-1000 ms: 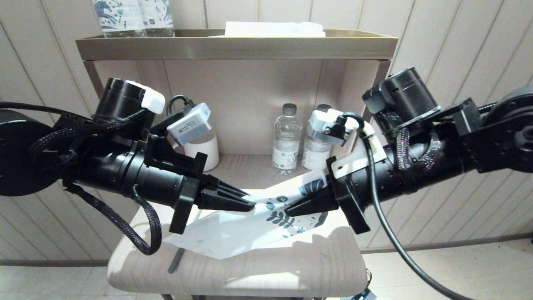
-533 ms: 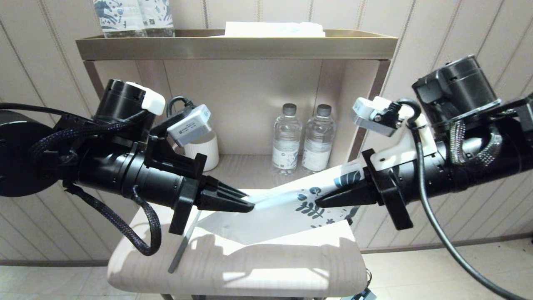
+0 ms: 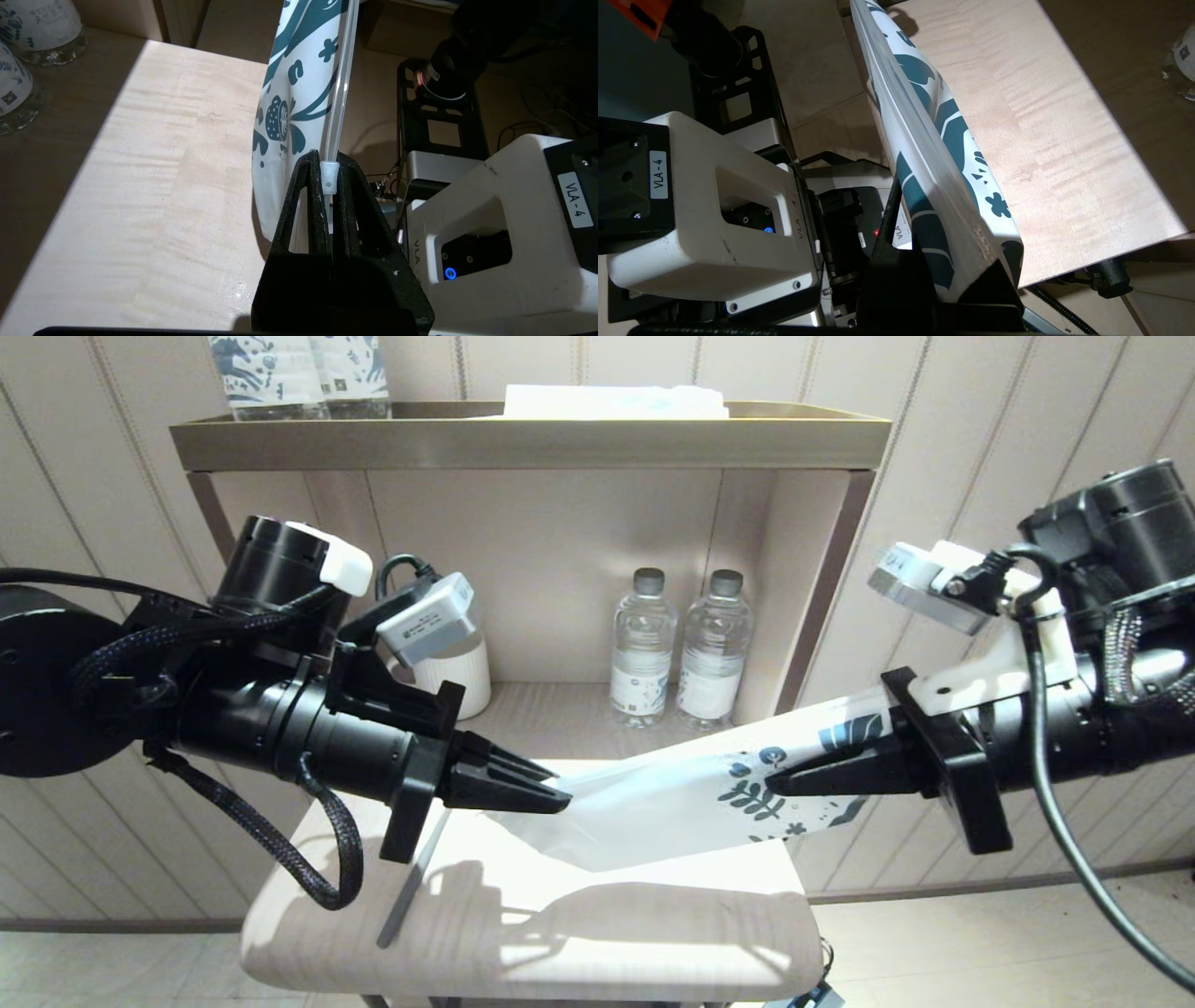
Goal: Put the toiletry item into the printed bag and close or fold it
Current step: Open the storage bag
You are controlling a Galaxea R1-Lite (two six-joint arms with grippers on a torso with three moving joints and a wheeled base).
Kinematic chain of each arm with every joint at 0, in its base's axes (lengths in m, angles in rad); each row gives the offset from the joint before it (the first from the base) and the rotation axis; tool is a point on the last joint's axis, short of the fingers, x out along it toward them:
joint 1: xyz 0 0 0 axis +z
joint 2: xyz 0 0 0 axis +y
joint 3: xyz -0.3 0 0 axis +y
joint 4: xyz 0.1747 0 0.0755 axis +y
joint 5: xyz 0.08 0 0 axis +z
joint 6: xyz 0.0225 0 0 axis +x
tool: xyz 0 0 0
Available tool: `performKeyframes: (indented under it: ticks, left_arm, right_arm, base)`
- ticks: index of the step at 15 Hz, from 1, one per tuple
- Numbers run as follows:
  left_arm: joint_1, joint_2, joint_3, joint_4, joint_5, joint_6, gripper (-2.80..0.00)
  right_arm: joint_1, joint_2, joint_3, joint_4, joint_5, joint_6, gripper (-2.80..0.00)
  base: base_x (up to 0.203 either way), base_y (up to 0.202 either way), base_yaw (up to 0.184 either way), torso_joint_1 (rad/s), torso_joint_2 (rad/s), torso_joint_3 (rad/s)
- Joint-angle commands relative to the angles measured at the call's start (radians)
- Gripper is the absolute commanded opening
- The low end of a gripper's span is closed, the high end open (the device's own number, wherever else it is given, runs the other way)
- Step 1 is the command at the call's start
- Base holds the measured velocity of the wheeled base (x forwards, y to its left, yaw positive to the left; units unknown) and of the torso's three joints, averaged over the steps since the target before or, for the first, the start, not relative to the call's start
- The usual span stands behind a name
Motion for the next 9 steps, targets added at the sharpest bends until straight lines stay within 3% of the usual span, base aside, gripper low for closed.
performKeyframes:
  ticks: [1, 9]
  left_arm:
    - [0.0, 0.003, 0.0, 0.001, -0.005, 0.003, -2.8]
    - [0.0, 0.02, -0.002, 0.001, -0.005, 0.005, -2.8]
  right_arm:
    - [-0.024, -0.024, 0.015, 0.001, 0.012, -0.004, -2.8]
    - [-0.027, -0.025, 0.075, -0.053, 0.03, -0.002, -2.8]
  base:
    - [0.0, 0.0, 0.0, 0.0, 0.0, 0.0]
    - [0.0, 0.0, 0.0, 0.0, 0.0, 0.0]
